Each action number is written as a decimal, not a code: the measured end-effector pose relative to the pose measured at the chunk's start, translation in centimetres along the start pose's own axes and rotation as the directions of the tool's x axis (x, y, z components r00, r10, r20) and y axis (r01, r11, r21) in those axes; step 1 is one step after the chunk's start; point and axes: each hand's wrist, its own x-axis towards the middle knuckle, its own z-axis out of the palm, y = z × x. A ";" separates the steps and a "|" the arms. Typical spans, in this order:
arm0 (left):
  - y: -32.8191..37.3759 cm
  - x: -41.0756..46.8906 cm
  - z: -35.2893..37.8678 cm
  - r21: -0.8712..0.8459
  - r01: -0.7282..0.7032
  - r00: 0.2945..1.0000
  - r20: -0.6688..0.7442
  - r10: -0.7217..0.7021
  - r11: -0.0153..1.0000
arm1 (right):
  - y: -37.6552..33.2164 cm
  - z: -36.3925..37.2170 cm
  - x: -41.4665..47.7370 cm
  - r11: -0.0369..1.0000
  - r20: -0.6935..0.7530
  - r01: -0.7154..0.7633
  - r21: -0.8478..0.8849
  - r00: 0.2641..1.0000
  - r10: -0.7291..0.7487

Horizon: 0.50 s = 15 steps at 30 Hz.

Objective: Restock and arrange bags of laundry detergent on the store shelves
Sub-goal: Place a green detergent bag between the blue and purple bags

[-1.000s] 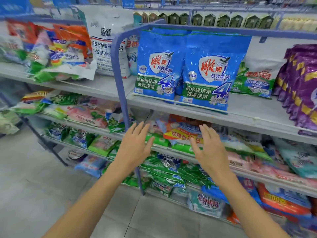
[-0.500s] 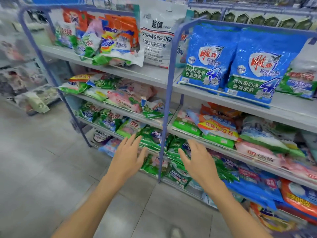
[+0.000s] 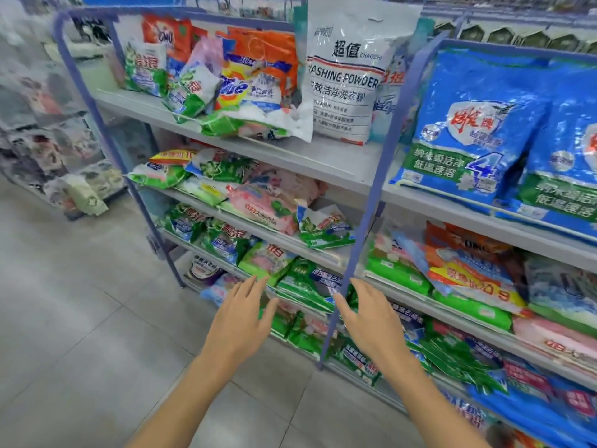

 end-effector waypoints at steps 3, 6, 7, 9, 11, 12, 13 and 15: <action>-1.5 3.5 -0.3 -0.022 0.030 0.999 0.036 -0.029 0.999 | -1.2 1.2 4.0 0.999 0.009 -0.021 0.028 1.000 0.020; -2.3 7.1 -0.3 -0.043 0.029 0.998 0.064 -0.026 0.999 | -2.3 2.1 7.6 0.998 0.012 -0.043 0.041 0.999 0.043; -2.5 8.5 -0.1 -0.041 0.019 0.997 0.080 -0.016 0.999 | -2.5 2.5 8.8 0.997 0.014 -0.058 0.055 0.998 0.057; -2.6 11.2 0.4 -0.039 0.004 0.993 0.115 0.000 0.999 | -2.6 3.2 11.1 0.992 0.027 -0.097 0.077 0.995 0.095; -2.5 14.1 1.2 -0.044 -0.021 0.989 0.148 0.028 0.999 | -2.4 4.3 13.3 0.986 0.027 -0.133 0.096 0.991 0.131; -2.5 15.6 1.7 -0.048 -0.036 0.985 0.167 0.043 0.998 | -2.4 4.9 14.4 0.984 0.021 -0.146 0.102 0.989 0.144; -2.4 17.2 2.2 -0.058 -0.049 0.981 0.184 0.059 0.997 | -2.4 5.6 15.7 0.983 0.006 -0.152 0.102 0.988 0.152; -2.4 20.4 3.3 -0.101 -0.055 0.972 0.220 0.076 0.993 | -2.3 7.1 18.5 0.979 -0.036 -0.172 0.112 0.984 0.177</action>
